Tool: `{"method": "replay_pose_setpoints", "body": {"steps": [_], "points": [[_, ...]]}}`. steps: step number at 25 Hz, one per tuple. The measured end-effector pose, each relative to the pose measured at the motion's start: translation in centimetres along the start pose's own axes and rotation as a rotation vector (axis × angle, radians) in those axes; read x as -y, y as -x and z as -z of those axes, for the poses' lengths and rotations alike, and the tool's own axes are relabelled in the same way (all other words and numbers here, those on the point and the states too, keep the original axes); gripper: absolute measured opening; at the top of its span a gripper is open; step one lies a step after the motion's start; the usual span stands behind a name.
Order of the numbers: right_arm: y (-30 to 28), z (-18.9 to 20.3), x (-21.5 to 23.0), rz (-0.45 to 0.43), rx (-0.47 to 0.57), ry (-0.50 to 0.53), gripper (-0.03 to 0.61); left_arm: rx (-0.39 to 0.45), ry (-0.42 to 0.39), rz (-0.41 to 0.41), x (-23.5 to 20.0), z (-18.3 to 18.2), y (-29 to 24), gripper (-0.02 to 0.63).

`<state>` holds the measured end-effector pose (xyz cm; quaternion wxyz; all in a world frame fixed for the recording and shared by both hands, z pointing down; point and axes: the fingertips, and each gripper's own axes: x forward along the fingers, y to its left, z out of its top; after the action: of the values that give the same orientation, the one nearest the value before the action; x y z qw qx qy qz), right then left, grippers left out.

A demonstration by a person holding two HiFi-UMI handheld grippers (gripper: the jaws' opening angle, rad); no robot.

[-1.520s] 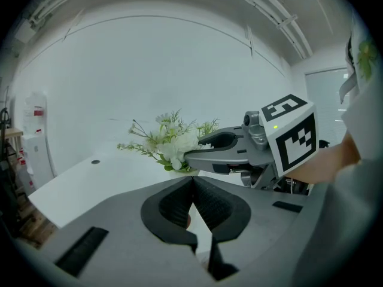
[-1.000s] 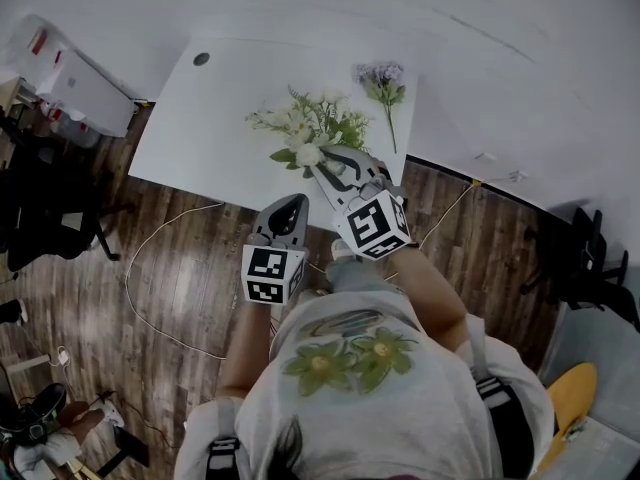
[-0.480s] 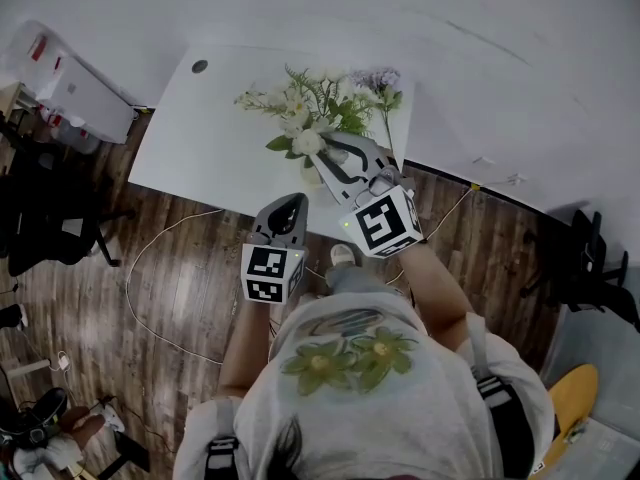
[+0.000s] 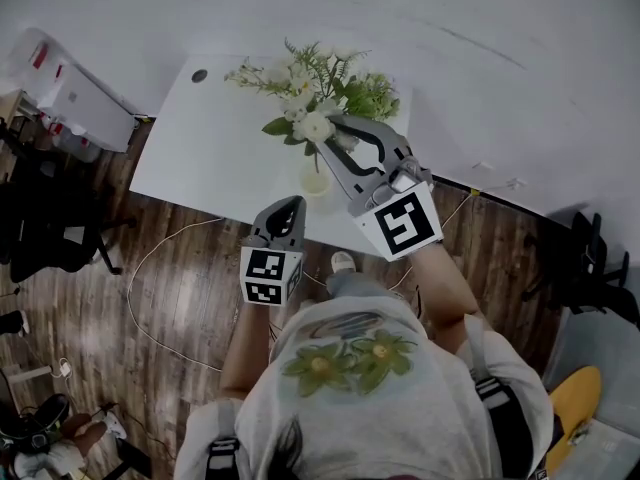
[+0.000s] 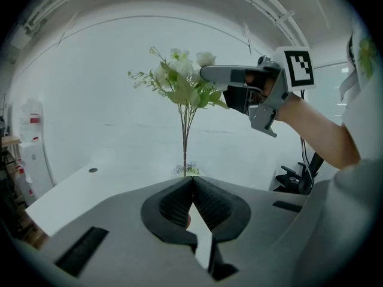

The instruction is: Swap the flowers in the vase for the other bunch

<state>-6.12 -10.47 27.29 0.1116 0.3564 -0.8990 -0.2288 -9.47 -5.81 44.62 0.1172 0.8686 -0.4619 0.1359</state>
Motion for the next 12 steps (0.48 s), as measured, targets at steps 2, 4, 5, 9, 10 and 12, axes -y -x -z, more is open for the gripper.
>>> {"method": "replay_pose_setpoints", "body": {"steps": [2, 4, 5, 9, 10, 12], "points": [[0.3, -1.2, 1.1, 0.011, 0.024, 0.006, 0.084, 0.002, 0.000, 0.000, -0.1, -0.3, -0.1, 0.018], [0.6, -2.2, 2.0, 0.023, 0.048, 0.003, 0.084, -0.001, -0.001, 0.000, -0.2, -0.5, -0.3, 0.018], [0.8, -2.5, 2.4, 0.030, 0.056, 0.000, 0.084, -0.002, -0.001, 0.000, -0.2, -0.5, -0.3, 0.018], [1.7, -2.9, 3.9, 0.068, 0.083, -0.020, 0.084, -0.005, -0.004, 0.000, 0.2, -0.6, -0.6, 0.018], [1.8, -2.7, 4.1, 0.075, 0.083, -0.022, 0.084, -0.005, -0.004, 0.000, 0.2, -0.6, -0.7, 0.018], [1.9, -2.1, 4.6, 0.083, 0.070, -0.021, 0.084, -0.004, -0.006, 0.001, 0.3, -0.7, -0.9, 0.018]]}}
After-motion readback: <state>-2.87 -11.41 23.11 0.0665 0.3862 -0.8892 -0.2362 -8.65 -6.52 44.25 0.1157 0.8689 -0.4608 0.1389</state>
